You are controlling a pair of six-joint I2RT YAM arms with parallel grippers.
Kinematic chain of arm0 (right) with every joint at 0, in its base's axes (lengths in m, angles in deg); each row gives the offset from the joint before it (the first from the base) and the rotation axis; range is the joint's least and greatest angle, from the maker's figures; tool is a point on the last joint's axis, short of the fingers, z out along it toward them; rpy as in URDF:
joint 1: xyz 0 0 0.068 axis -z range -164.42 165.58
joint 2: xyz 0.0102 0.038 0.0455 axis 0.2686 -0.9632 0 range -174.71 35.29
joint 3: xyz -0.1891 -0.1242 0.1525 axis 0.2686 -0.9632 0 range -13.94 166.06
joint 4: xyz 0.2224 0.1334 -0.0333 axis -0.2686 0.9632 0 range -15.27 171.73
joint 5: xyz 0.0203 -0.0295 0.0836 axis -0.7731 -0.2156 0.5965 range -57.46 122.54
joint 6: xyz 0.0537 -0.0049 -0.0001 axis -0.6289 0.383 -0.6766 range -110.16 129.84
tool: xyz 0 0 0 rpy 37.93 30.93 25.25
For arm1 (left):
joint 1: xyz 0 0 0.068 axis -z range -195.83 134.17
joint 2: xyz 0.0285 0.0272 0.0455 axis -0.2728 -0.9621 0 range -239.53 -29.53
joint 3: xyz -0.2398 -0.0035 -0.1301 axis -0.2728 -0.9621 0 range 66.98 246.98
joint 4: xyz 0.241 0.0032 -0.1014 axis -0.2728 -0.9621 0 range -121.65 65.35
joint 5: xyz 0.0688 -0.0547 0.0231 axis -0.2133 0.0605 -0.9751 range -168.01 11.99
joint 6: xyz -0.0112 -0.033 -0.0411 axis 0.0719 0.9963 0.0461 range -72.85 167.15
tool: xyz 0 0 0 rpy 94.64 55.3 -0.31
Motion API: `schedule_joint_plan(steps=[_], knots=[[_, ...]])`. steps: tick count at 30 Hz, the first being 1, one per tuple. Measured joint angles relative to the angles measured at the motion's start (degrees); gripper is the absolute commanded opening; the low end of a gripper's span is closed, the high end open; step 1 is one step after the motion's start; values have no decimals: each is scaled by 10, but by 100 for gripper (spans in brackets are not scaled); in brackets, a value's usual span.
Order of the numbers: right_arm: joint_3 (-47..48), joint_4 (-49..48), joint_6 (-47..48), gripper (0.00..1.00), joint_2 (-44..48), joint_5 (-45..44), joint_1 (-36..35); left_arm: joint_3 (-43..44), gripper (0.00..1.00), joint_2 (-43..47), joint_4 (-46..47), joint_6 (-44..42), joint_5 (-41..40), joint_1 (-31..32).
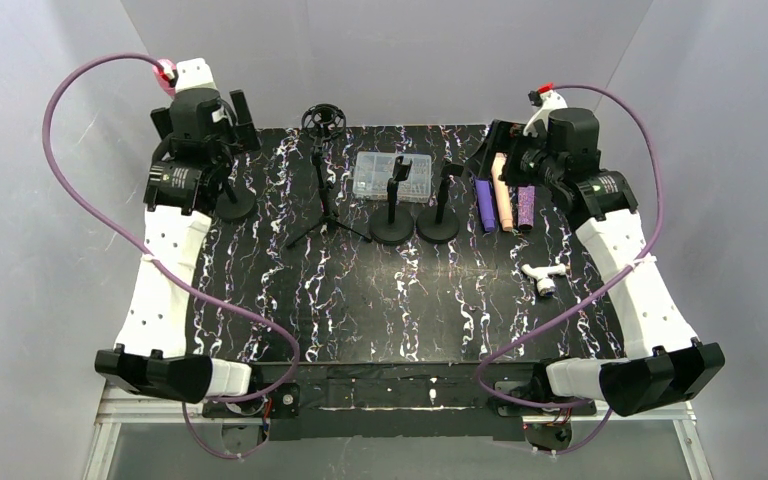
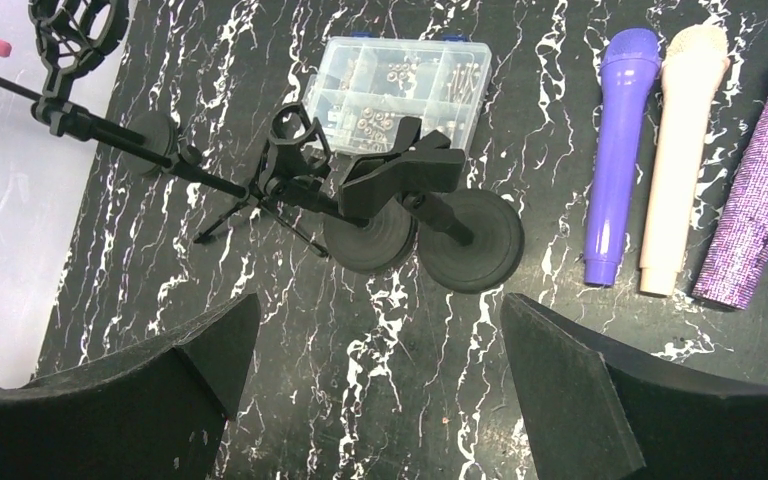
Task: Remove the microphone from the stand
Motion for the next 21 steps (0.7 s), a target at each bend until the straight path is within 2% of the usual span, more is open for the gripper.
schedule_joint_plan(steps=[10, 15, 21], knots=[[-39, -16, -2, 100, 12, 13, -8, 36, 98, -39, -26, 12, 29, -122], [-46, -23, -3, 100, 12, 20, -9, 38, 98, -73, 21, 12, 47, -158], [-55, -31, -3, 100, 13, 26, -14, 12, 98, -108, 115, 1, 84, -162]])
